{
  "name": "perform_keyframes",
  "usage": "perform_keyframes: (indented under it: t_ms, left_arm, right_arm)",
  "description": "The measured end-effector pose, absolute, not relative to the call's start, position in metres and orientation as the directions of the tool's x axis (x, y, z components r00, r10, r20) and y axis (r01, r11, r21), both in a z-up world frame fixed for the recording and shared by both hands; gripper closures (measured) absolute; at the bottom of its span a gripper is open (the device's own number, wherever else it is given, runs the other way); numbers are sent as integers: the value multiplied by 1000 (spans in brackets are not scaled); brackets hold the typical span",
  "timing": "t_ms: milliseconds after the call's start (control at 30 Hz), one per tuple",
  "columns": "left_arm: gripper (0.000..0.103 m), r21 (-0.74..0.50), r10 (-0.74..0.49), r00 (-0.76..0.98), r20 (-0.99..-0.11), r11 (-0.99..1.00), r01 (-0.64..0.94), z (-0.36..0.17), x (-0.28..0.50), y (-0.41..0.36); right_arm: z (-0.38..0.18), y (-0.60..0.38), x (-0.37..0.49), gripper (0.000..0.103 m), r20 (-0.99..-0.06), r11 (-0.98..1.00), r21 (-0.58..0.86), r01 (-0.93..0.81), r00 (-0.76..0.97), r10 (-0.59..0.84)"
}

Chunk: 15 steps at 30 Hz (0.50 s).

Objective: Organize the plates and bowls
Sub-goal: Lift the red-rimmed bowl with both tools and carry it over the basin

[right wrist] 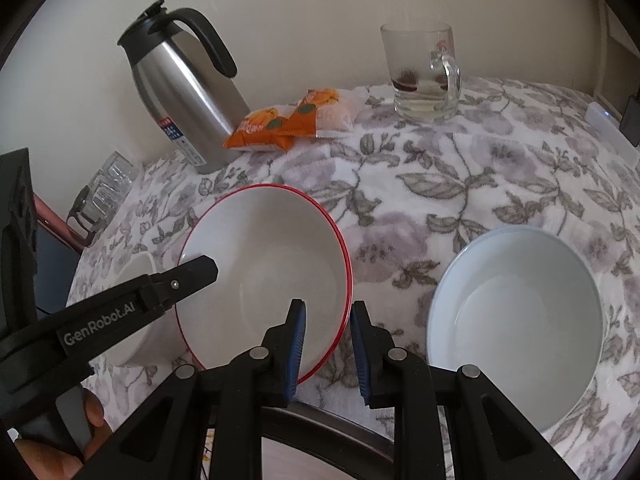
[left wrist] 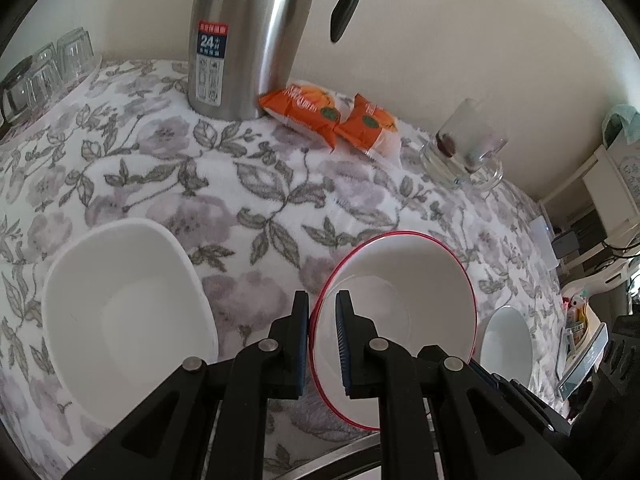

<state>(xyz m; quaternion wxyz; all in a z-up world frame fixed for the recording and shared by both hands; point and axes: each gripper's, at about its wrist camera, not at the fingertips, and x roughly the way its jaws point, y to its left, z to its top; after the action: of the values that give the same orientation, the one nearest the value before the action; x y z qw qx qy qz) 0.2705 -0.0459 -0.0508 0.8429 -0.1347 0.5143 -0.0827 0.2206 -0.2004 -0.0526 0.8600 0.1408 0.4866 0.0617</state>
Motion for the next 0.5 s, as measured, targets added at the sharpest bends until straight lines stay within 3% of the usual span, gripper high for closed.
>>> perform_keyframes:
  t_ms: [500]
  left_arm:
    - [89, -297, -269, 527, -806, 954, 33, -28, 266, -48]
  right_arm:
    - [-31, -202, 216, 78, -770, 951, 309, 13, 591, 242]
